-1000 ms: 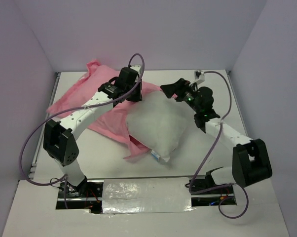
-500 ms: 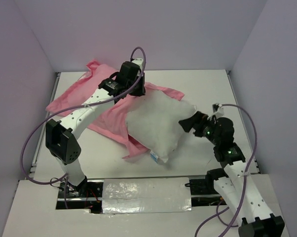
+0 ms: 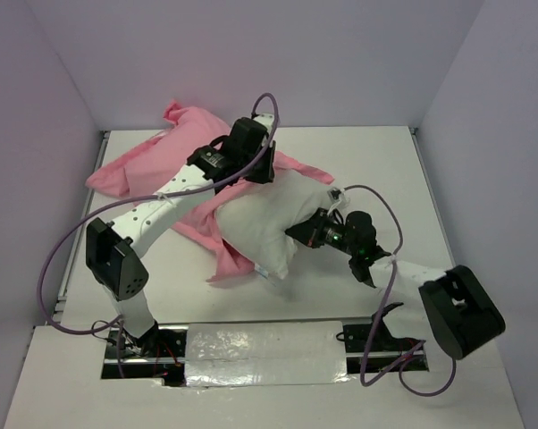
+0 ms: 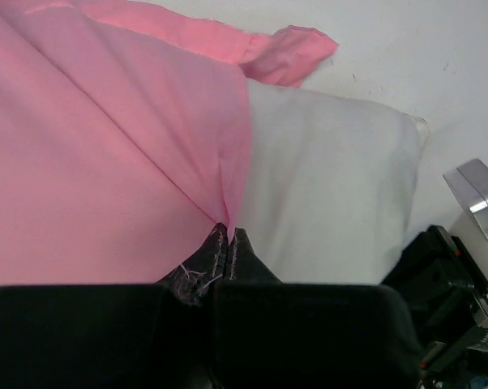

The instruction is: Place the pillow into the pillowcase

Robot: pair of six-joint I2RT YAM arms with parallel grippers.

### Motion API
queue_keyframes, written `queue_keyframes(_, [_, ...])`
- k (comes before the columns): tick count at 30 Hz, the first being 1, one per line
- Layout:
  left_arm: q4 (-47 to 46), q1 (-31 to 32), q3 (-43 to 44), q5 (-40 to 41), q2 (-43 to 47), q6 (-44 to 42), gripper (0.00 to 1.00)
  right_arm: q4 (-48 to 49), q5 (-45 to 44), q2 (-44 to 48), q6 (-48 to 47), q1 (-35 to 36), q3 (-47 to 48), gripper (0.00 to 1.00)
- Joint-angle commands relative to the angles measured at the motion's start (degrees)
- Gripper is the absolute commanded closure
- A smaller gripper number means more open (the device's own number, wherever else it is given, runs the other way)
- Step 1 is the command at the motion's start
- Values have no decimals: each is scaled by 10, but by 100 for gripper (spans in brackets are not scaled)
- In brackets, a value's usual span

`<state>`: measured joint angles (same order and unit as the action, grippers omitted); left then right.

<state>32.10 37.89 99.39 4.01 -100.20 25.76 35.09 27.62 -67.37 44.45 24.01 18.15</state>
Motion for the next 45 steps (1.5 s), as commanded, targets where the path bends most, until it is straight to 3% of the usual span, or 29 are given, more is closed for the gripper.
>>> queue_keyframes(1, [4, 54, 58, -45, 48, 24, 100, 486, -18, -40, 25, 17, 15, 100])
queue_keyframes(6, [36, 116, 127, -81, 50, 71, 100, 427, -112, -41, -78, 65, 72, 100])
queue_keyframes(11, [83, 173, 182, -24, 60, 92, 100, 369, -204, -60, -110, 67, 105, 100])
queue_keyframes(15, [97, 199, 192, 13, 85, 118, 100, 237, -283, -75, -146, 66, 135, 100])
queue_keyframes(19, [95, 241, 221, 34, 98, 112, 100, 106, -351, -114, -123, 60, 166, 100])
queue_keyframes(23, [126, 266, 260, 84, 98, 104, 100, 82, -348, -127, -67, 27, 158, 100])
queue_keyframes(27, [113, 277, 273, 42, 98, 98, 100, 4, -366, -136, -81, 27, 200, 100])
queue_keyframes(34, [156, 334, 371, 64, 53, 76, 100, 10, -291, -224, -56, 33, 261, 100])
queue_keyframes(37, [153, 334, 342, 74, 62, 76, 100, 69, -256, -215, -46, 33, 231, 100])
queue_keyframes(41, [133, 317, 245, 137, 101, 88, 100, 104, -234, -124, -58, 35, 186, 100])
queue_keyframes(45, [81, 215, 114, 88, 140, 121, 100, 109, -223, -40, -52, 41, 134, 100])
